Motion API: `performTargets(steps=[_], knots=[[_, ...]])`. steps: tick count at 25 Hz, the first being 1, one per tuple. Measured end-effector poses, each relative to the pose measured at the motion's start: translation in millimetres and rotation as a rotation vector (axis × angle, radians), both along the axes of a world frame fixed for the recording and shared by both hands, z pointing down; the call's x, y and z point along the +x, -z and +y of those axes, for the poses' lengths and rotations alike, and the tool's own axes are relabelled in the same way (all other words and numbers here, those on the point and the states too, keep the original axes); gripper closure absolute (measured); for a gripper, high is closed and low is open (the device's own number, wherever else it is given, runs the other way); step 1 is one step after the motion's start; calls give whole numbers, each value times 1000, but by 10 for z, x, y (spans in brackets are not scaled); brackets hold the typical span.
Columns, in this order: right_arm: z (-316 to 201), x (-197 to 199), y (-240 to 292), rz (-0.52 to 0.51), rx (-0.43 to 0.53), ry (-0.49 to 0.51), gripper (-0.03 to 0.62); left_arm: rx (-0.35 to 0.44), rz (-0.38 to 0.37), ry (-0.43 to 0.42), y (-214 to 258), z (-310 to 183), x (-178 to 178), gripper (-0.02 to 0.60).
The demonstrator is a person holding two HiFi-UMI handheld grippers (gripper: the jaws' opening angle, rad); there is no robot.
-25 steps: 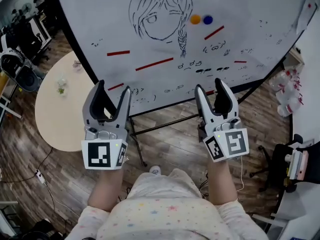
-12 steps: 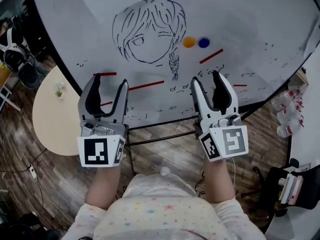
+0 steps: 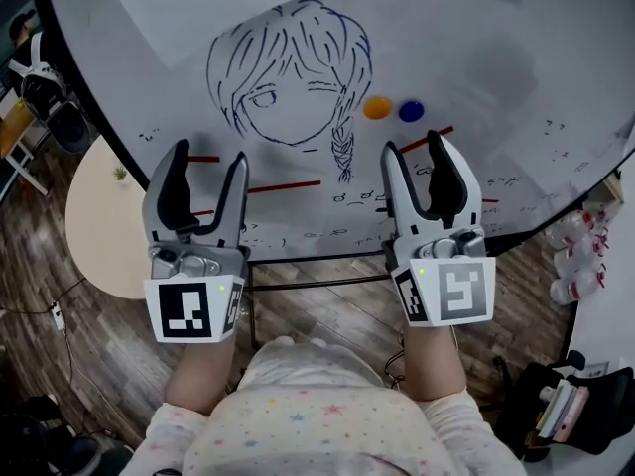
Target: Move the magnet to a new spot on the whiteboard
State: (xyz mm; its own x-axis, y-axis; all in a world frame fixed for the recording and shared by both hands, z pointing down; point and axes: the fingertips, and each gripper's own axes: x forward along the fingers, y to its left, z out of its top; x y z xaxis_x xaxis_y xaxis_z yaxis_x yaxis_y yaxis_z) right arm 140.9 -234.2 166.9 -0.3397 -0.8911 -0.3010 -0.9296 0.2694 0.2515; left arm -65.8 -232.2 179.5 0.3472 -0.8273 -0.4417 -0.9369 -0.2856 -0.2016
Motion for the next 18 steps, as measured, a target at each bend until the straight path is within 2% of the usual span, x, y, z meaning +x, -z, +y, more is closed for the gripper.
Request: performTargets(steps=[18], knots=[[-248, 69, 140, 19, 50, -91, 441, 5, -20, -27, 20, -9, -41, 337]])
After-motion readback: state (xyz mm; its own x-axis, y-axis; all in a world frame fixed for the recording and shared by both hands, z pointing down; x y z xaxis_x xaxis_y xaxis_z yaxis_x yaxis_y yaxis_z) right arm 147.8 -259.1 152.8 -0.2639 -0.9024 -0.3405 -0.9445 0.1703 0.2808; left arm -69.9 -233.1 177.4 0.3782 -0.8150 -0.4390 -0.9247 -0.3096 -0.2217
